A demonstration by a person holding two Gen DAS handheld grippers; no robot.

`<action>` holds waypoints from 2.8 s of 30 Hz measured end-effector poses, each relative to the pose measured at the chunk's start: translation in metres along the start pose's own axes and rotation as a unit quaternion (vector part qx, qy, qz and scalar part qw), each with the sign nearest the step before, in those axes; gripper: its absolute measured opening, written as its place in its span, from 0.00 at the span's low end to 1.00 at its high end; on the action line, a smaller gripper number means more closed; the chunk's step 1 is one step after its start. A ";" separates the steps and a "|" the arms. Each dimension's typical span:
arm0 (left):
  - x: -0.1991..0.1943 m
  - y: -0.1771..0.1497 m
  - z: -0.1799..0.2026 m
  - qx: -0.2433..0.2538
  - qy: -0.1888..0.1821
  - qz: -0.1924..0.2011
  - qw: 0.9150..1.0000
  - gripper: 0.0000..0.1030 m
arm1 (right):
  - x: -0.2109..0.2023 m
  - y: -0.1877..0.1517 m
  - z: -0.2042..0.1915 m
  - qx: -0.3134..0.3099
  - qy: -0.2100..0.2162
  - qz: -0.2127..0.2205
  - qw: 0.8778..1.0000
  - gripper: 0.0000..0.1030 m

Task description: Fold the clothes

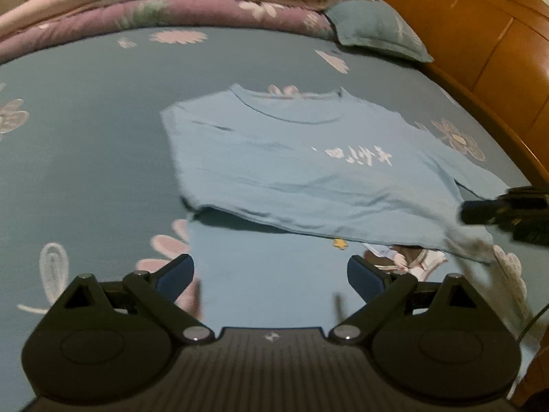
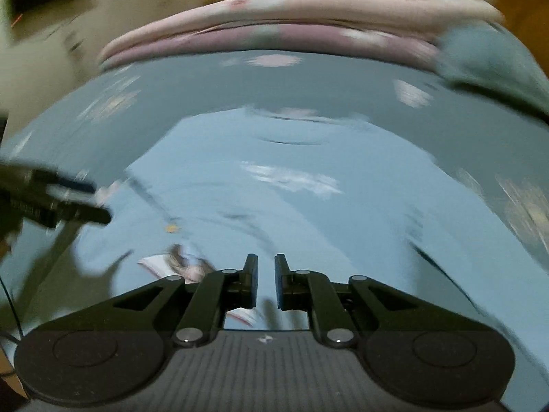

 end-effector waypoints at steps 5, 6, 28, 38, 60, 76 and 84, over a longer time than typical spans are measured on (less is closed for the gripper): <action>0.013 0.009 -0.008 0.051 0.115 0.047 0.991 0.92 | 0.031 0.023 -0.034 -0.045 0.046 -0.013 0.998 0.22; 0.021 0.010 -0.007 0.071 0.144 0.054 0.985 0.92 | 0.031 0.024 -0.038 -0.044 0.049 -0.011 0.998 0.25; 0.002 0.023 -0.040 0.014 0.122 0.132 0.984 0.93 | 0.030 0.001 -0.024 0.008 0.008 -0.017 1.000 0.32; 0.069 0.036 0.003 0.001 -0.009 0.065 0.998 0.90 | 0.026 -0.017 -0.002 0.034 -0.033 -0.020 0.999 0.28; 0.093 0.085 -0.010 0.009 0.055 0.067 0.996 0.89 | -0.015 -0.046 0.019 0.081 -0.050 0.005 0.995 0.28; 0.047 0.029 0.048 0.101 0.029 0.039 0.994 0.91 | -0.026 -0.054 0.010 -0.015 -0.070 0.001 0.997 0.28; 0.020 0.017 0.040 0.059 0.017 0.025 0.998 0.91 | 0.036 -0.040 -0.032 -0.221 -0.058 -0.052 0.972 0.19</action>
Point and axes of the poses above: each gripper's, at about its wrist camera, not at the fingertips, and x roughly the way its jaws point, z to its right, y to its top, the point moved 3 cm from there along x, roughly the way its jaws point, and after that the axes turned 13 degrees about y, right-handed, at the moved point
